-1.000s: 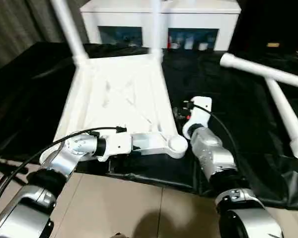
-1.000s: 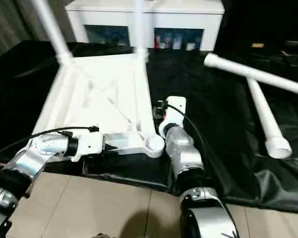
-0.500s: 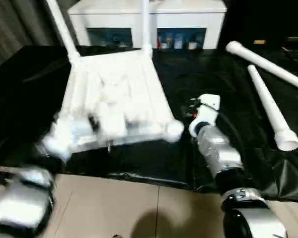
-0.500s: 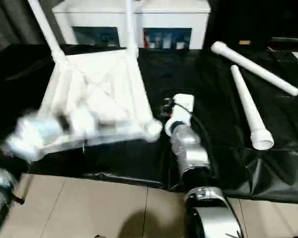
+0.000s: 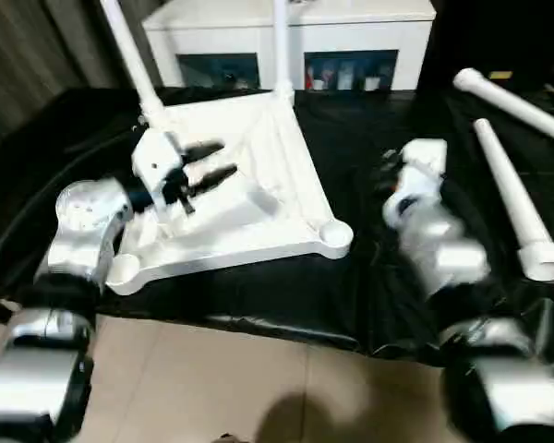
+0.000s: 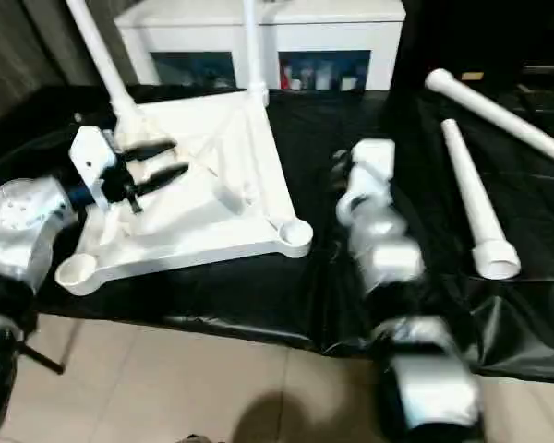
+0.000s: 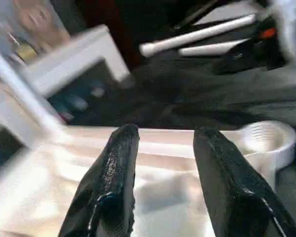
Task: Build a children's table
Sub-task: Rotate table base
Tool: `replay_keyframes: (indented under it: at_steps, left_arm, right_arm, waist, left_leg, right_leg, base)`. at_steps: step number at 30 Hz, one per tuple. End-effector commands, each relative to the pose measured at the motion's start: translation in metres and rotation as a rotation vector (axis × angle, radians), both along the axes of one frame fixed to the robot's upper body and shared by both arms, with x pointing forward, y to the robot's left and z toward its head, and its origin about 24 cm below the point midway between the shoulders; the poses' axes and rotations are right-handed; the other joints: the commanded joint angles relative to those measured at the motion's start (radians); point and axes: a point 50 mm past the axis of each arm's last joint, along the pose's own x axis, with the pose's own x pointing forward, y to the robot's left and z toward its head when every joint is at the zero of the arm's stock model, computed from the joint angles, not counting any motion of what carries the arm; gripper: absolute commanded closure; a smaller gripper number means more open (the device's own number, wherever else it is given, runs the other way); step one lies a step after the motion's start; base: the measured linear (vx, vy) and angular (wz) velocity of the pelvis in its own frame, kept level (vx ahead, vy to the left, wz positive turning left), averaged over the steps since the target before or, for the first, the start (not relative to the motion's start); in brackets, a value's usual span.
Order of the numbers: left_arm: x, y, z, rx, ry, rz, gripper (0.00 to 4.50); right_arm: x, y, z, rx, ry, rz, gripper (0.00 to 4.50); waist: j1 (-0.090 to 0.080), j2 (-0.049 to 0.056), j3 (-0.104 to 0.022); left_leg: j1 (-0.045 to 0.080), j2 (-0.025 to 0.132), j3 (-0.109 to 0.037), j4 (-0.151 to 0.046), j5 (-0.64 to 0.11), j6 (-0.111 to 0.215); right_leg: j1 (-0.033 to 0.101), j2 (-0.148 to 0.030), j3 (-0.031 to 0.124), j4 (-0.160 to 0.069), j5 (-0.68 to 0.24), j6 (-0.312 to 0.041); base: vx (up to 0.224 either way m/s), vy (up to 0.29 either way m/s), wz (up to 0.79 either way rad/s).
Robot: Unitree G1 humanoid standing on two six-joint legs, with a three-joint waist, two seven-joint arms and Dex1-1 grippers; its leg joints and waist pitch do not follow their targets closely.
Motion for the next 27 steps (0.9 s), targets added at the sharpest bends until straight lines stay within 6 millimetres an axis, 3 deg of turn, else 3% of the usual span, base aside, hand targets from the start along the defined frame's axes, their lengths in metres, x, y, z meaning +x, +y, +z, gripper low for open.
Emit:
replay_keyframes:
  at_steps: [1, 2, 3, 4, 6, 7, 9, 10, 11, 12, 13, 14, 15, 17, 18, 19, 20, 21, 22, 23, 24, 25, 26, 27]
  left_arm:
    - [-0.003, -0.015, -0.012, -0.068, 0.126, -0.034, 2.43]
    - [-0.003, -0.015, -0.012, -0.068, 0.126, -0.034, 2.43]
    - [-0.004, -0.016, -0.014, -0.067, 0.138, -0.033, 2.43]
    - [-0.005, -0.017, -0.015, -0.073, 0.159, -0.032, 2.43]
    - [-0.007, -0.018, -0.016, -0.078, 0.175, -0.03, 2.43]
    - [-0.009, -0.017, -0.017, -0.083, 0.183, -0.013, 2.43]
    - [-0.009, -0.01, -0.017, -0.134, 0.178, 0.088, 2.43]
    - [-0.009, -0.01, -0.017, -0.134, 0.178, 0.088, 2.43]
    - [-0.009, -0.009, -0.017, -0.145, 0.18, 0.114, 2.43]
    - [-0.007, 0.002, -0.016, -0.141, 0.146, 0.259, 2.43]
    - [-0.007, 0.002, -0.016, -0.141, 0.146, 0.259, 2.43]
    - [-0.008, 0.006, -0.017, -0.14, 0.144, 0.31, 2.43]
    - [-0.009, 0.014, -0.019, -0.144, 0.143, 0.405, 2.43]
    - [-0.016, 0.026, -0.02, -0.179, 0.111, 0.55, 2.43]
    - [-0.021, 0.029, -0.021, -0.193, 0.078, 0.616, 2.43]
    - [-0.021, 0.029, -0.021, -0.193, 0.078, 0.616, 2.43]
    - [-0.03, 0.033, -0.021, -0.248, 0.035, 0.743, 2.43]
    - [-0.03, 0.034, -0.021, -0.25, 0.034, 0.748, 2.43]
    - [-0.036, 0.037, -0.023, -0.288, 0.017, 0.852, 2.43]
    - [-0.038, 0.037, -0.023, -0.293, 0.009, 0.876, 2.43]
    - [-0.038, 0.037, -0.023, -0.293, 0.009, 0.876, 2.43]
    - [-0.04, 0.036, -0.022, -0.296, 0.005, 0.901, 2.43]
    - [-0.042, 0.034, -0.022, -0.301, 0.013, 0.93, 2.43]
    - [-0.043, 0.03, -0.023, -0.302, 0.015, 0.956, 2.43]
  right_arm:
    - [0.004, -0.027, 0.006, -0.065, 0.117, -0.019, 1.77]
    - [0.004, -0.027, 0.006, -0.065, 0.117, -0.019, 1.72]
    - [0.004, -0.031, 0.008, -0.072, 0.125, -0.023, 1.58]
    - [0.004, -0.04, 0.01, -0.109, 0.146, -0.025, 1.58]
    - [0.004, -0.046, 0.011, -0.132, 0.163, -0.027, 1.36]
    - [0.002, -0.052, 0.01, -0.144, 0.196, -0.036, 1.31]
    - [-0.001, -0.066, 0.008, -0.12, 0.218, -0.088, 1.31]
    - [-0.001, -0.066, 0.008, -0.12, 0.218, -0.088, 1.31]
    - [-0.001, -0.068, 0.009, -0.121, 0.217, -0.097, 1.31]
    - [0.003, -0.067, 0.018, -0.022, 0.138, -0.115, 1.31]
    - [0.003, -0.067, 0.018, -0.022, 0.138, -0.115, 1.31]
    - [0.006, -0.064, 0.022, 0.031, 0.109, -0.115, 1.31]
    - [0.01, -0.055, 0.027, 0.069, 0.061, -0.073, 1.31]
    - [0.016, -0.035, 0.033, 0.046, -0.03, 0.011, 1.31]
    - [0.017, -0.023, 0.031, 0.023, -0.055, 0.061, 1.31]
    - [0.017, -0.023, 0.031, 0.023, -0.055, 0.061, 1.31]
    - [0.012, 0.001, 0.016, 0.034, -0.091, 0.158, 1.31]
    - [0.012, 0.002, 0.016, 0.034, -0.092, 0.16, 1.31]
    - [0.001, 0.021, 0.001, 0.064, -0.122, 0.234, 1.31]
    - [-0.006, 0.029, -0.007, 0.079, -0.129, 0.256, 1.31]
    - [-0.006, 0.029, -0.007, 0.079, -0.129, 0.256, 1.31]
    - [-0.01, 0.033, -0.01, 0.093, -0.134, 0.266, 1.31]
    - [-0.019, 0.043, -0.018, 0.114, -0.143, 0.268, 1.31]
    - [-0.027, 0.051, -0.021, 0.13, -0.162, 0.263, 1.31]
  waist:
    - [-0.011, 0.007, -0.083]
    - [-0.014, 0.002, -0.083]
    - [-0.008, 0.0, -0.082]
    - [-0.013, 0.005, -0.084]
    - [-0.018, 0.002, -0.085]
    - [-0.021, -0.007, -0.086]
    - [-0.031, -0.047, -0.085]
    - [-0.031, -0.035, -0.083]
    - [-0.032, -0.045, -0.081]
    - [-0.029, -0.055, -0.081]
    - [-0.029, -0.055, -0.081]
    - [-0.036, -0.094, -0.076]
    - [-0.035, -0.105, -0.074]
    - [-0.035, -0.095, -0.072]
    - [-0.034, -0.126, -0.068]
    - [-0.033, -0.118, -0.07]
    - [-0.031, -0.114, -0.071]
    - [-0.028, -0.118, -0.069]
    - [-0.024, -0.121, -0.073]
    - [-0.019, -0.123, -0.073]
    - [-0.019, -0.116, -0.075]
    - [-0.021, -0.101, -0.081]
    - [-0.014, -0.079, -0.079]
    - [-0.006, -0.071, -0.076]
  left_leg:
    - [0.031, 0.007, 0.004, -0.046, -0.092, 0.011]
    - [0.027, 0.006, 0.004, -0.046, -0.093, 0.016]
    - [0.026, 0.005, 0.007, -0.04, -0.084, 0.041]
    - [0.014, 0.004, 0.003, -0.038, -0.051, 0.065]
    - [0.009, 0.005, 0.0, -0.036, -0.027, 0.087]
    - [0.009, 0.005, 0.001, -0.034, -0.023, 0.101]
    - [0.002, 0.006, 0.004, -0.035, -0.023, 0.131]
    - [0.002, 0.006, 0.003, -0.034, -0.023, 0.134]
    - [0.003, 0.006, 0.006, -0.034, -0.025, 0.14]
    - [0.006, 0.011, 0.008, -0.034, -0.033, 0.143]
    - [0.006, 0.011, 0.008, -0.034, -0.033, 0.143]
    - [0.003, 0.014, 0.012, -0.037, -0.044, 0.142]
    - [0.002, 0.019, 0.012, -0.038, -0.043, 0.138]
    - [0.002, 0.021, 0.009, -0.039, -0.037, 0.132]
    - [0.003, 0.027, 0.011, -0.046, -0.045, 0.127]
    - [0.004, 0.03, 0.008, -0.046, -0.042, 0.12]
    - [0.017, 0.031, 0.01, -0.047, -0.043, 0.116]
    - [0.017, 0.04, 0.007, -0.051, -0.038, 0.113]
    - [0.024, 0.039, 0.004, -0.05, -0.019, 0.109]
    - [0.029, 0.049, -0.004, -0.053, -0.011, 0.096]
    - [0.046, 0.068, -0.018, -0.059, -0.012, 0.069]
    - [0.067, 0.111, -0.048, -0.079, -0.027, 0.059]
    - [0.083, 0.164, -0.071, -0.098, -0.025, 0.069]
    - [0.081, 0.2, -0.071, -0.12, -0.044, 0.082]
  right_leg:
    - [0.063, -0.03, 0.022, -0.043, 0.189, -0.294]
    - [0.067, -0.03, 0.021, -0.045, 0.184, -0.301]
    - [0.065, -0.032, 0.024, -0.051, 0.173, -0.301]
    - [0.073, -0.035, 0.021, -0.044, 0.176, -0.294]
    - [0.072, -0.036, 0.017, -0.043, 0.174, -0.288]
    - [0.072, -0.035, 0.018, -0.043, 0.173, -0.295]
    - [0.074, -0.035, 0.017, -0.048, 0.119, -0.303]
    - [0.072, -0.036, 0.017, -0.047, 0.099, -0.304]
    - [0.069, -0.035, 0.017, -0.053, 0.074, -0.298]
    - [0.063, -0.039, 0.02, -0.05, 0.005, -0.29]
    - [0.063, -0.039, 0.02, -0.05, 0.005, -0.29]
    - [0.061, -0.035, 0.022, -0.057, -0.024, -0.276]
    - [0.058, -0.036, 0.021, -0.052, -0.031, -0.266]
    - [0.053, -0.037, 0.019, -0.046, -0.045, -0.258]
    - [0.049, -0.036, 0.02, -0.048, -0.044, -0.254]
    - [0.051, -0.038, 0.02, -0.042, -0.027, -0.255]
    - [0.039, -0.031, 0.022, -0.046, -0.002, -0.259]
    - [0.041, -0.032, 0.024, -0.041, 0.069, -0.262]
    - [0.039, -0.021, 0.022, -0.035, 0.136, -0.264]
    - [0.04, -0.015, 0.016, -0.034, 0.168, -0.26]
    - [0.028, 0.004, 0.001, -0.032, 0.184, -0.269]
    - [0.017, 0.018, -0.021, -0.011, 0.155, -0.297]
    - [-0.004, 0.016, -0.031, 0.004, 0.114, -0.285]
    - [-0.018, 0.012, -0.05, 0.028, 0.096, -0.28]
  base:
    - [0.0, 0.0, 0.0]
    - [0.0, 0.0, 0.0]
    - [0.0, 0.0, 0.0]
    - [0.0, 0.0, 0.0]
    - [0.0, 0.0, 0.0]
    - [0.0, 0.0, 0.0]
    - [0.0, 0.0, 0.0]
    - [0.0, 0.0, 0.0]
    - [0.0, 0.0, 0.0]
    - [0.0, 0.0, 0.0]
    - [0.0, 0.0, 0.0]
    - [0.0, 0.0, 0.0]
    - [0.0, 0.0, 0.0]
    - [0.0, 0.0, 0.0]
    - [0.0, 0.0, 0.0]
    - [0.0, 0.0, 0.0]
    - [0.0, 0.0, 0.0]
    - [0.0, 0.0, 0.0]
    - [0.0, 0.0, 0.0]
    - [0.0, 0.0, 0.0]
    - [0.0, 0.0, 0.0]
    - [0.0, 0.0, 0.0]
    - [0.0, 0.0, 0.0]
    - [0.0, 0.0, 0.0]
